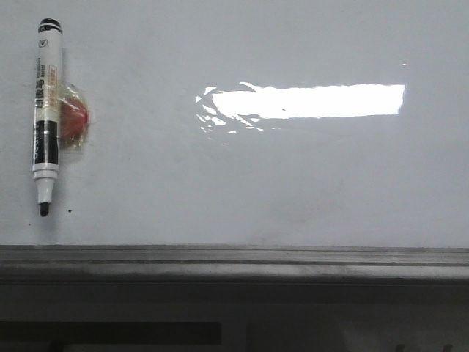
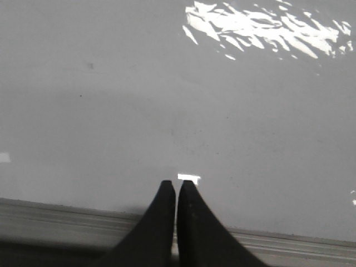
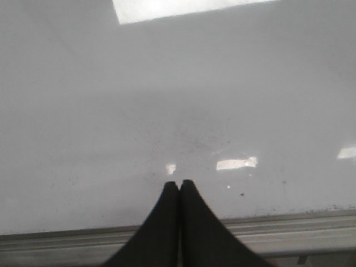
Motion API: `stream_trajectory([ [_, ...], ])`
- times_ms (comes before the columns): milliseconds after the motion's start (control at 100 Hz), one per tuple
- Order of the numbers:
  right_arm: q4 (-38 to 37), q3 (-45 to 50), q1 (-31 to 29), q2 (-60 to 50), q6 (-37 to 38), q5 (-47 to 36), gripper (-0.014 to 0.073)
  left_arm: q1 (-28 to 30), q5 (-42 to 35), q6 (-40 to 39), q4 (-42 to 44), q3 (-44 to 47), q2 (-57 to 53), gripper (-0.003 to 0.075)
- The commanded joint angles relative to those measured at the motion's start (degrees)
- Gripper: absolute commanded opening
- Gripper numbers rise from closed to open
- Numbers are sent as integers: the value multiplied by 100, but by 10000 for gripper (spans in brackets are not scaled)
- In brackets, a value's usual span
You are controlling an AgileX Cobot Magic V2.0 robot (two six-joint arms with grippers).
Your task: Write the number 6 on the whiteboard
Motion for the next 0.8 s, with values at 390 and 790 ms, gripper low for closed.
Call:
stream_trajectory([
  [390,-34,166,-48,-110,-55,-112,-66,24,-259,-59,11,256,-177,-19],
  [790,-34,166,-48,-110,-55,-112,-66,24,-311,-59,11,256,-177,-19],
])
